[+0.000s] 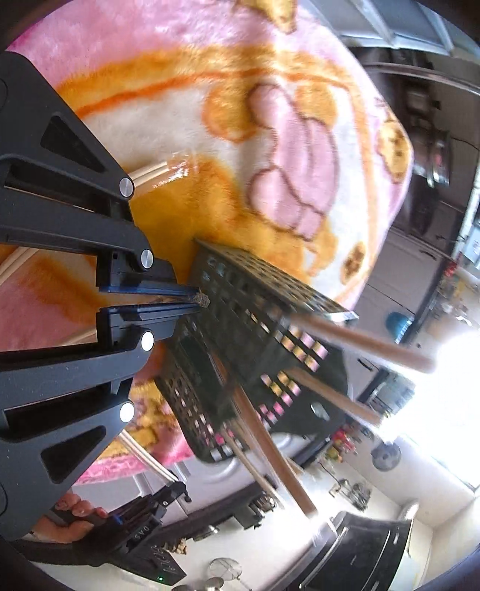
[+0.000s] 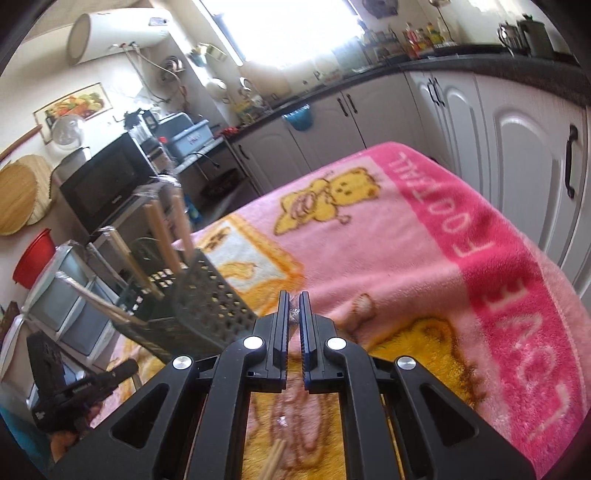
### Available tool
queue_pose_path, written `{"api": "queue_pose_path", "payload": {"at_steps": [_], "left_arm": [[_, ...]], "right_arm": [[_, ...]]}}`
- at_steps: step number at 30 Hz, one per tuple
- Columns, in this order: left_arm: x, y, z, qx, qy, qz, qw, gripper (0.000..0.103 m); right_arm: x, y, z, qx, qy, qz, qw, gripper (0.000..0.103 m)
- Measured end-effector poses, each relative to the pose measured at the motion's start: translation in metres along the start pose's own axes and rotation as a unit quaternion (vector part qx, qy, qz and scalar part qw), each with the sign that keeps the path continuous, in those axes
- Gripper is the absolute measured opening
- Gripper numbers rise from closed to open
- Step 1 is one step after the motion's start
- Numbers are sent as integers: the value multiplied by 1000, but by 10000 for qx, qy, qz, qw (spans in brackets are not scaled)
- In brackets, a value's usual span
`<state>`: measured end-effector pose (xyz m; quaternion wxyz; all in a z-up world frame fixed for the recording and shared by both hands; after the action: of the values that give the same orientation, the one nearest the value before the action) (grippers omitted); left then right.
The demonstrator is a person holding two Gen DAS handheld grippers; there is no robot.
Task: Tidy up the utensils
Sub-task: 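Lift the pair with the right tool and carry it over the caddy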
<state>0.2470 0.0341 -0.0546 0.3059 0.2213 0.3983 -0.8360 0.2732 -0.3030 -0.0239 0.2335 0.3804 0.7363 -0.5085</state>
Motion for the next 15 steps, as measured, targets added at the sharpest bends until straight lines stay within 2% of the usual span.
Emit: {"api": "queue_pose_path", "payload": {"at_steps": [7, 15], "left_arm": [[-10, -29, 30, 267, 219, 326, 9989, 2], [-15, -38, 75, 449, 417, 593, 9964, 2]], "right_arm": [[-8, -30, -28, -362, -247, 289, 9986, 5], [-13, -52, -53, -665, -498, 468, 9954, 4]]}}
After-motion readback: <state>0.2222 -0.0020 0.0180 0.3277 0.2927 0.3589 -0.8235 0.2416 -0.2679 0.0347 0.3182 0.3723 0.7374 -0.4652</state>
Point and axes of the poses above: each gripper's, at about its wrist camera, not at the fingertips, and y roughly the way its jaws point, z to its right, x to its underside, the point moved 7 cm from there along y, roughly the way its jaws point, and after that the axes turned 9 degrees about x, right-handed, at the moved point
